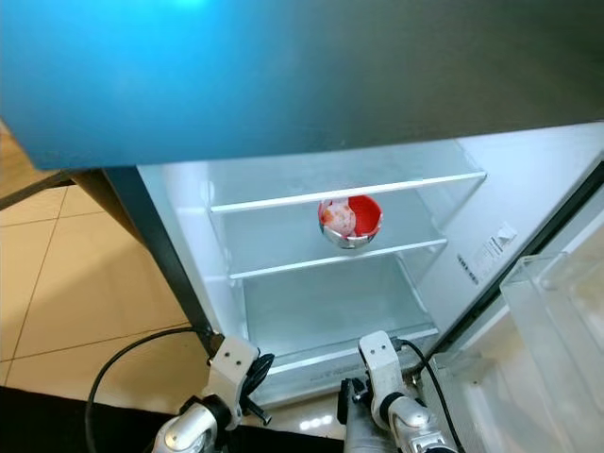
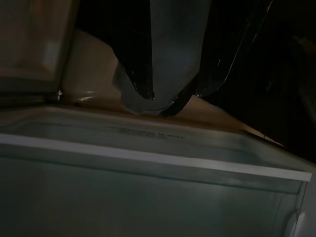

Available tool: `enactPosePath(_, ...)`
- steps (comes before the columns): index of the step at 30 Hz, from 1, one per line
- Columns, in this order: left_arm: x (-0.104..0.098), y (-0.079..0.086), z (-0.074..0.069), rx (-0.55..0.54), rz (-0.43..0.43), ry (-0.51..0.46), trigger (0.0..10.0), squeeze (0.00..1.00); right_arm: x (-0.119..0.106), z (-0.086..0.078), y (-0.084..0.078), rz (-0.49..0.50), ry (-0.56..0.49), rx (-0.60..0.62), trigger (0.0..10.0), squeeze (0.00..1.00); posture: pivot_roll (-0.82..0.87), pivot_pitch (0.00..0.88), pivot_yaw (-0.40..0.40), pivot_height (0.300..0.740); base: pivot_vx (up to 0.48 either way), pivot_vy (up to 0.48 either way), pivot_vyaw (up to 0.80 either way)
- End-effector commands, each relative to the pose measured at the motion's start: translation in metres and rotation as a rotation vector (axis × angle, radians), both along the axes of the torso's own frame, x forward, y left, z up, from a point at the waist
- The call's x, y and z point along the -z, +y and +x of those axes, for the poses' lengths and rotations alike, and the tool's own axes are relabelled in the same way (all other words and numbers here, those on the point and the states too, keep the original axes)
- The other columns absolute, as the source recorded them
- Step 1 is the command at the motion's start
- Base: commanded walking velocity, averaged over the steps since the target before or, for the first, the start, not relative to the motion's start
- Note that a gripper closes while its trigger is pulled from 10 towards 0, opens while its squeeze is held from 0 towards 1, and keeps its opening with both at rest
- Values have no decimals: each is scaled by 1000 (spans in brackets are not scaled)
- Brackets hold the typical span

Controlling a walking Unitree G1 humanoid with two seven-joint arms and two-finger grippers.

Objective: Restocking fridge

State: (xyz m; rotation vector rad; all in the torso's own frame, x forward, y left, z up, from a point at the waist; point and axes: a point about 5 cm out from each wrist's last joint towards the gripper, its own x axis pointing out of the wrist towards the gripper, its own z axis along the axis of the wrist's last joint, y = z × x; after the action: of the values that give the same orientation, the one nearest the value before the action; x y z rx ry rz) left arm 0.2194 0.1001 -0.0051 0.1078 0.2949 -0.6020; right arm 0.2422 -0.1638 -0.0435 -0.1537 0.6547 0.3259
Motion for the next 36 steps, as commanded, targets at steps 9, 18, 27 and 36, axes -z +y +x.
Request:
enactPosePath(9, 0, -7, 0, 15, -13, -8, 10000, 0, 2, -4, 0, -1, 3, 0, 10000, 0, -103, 121, -78, 647, 0, 0, 0)
enactPosePath(18, 0, -7, 0, 14, -16, -8, 10000, 0, 2, -4, 0, -3, -1, 2, 10000, 0, -104, 119, -78, 647, 0, 0, 0)
enactPosePath(27, 0, -8, 1, 15, -20, -13, 10000, 0, 1, -4, 3, 50, -8, -24, 10000, 0, -104, 117, -79, 652, 0, 0, 0)
enactPosePath(36, -1, -9, 0, 20, -20, -15, 10000, 0, 2, -5, 2, -8, -16, -13, 10000, 0, -107, 119, -76, 667, 0, 0, 0)
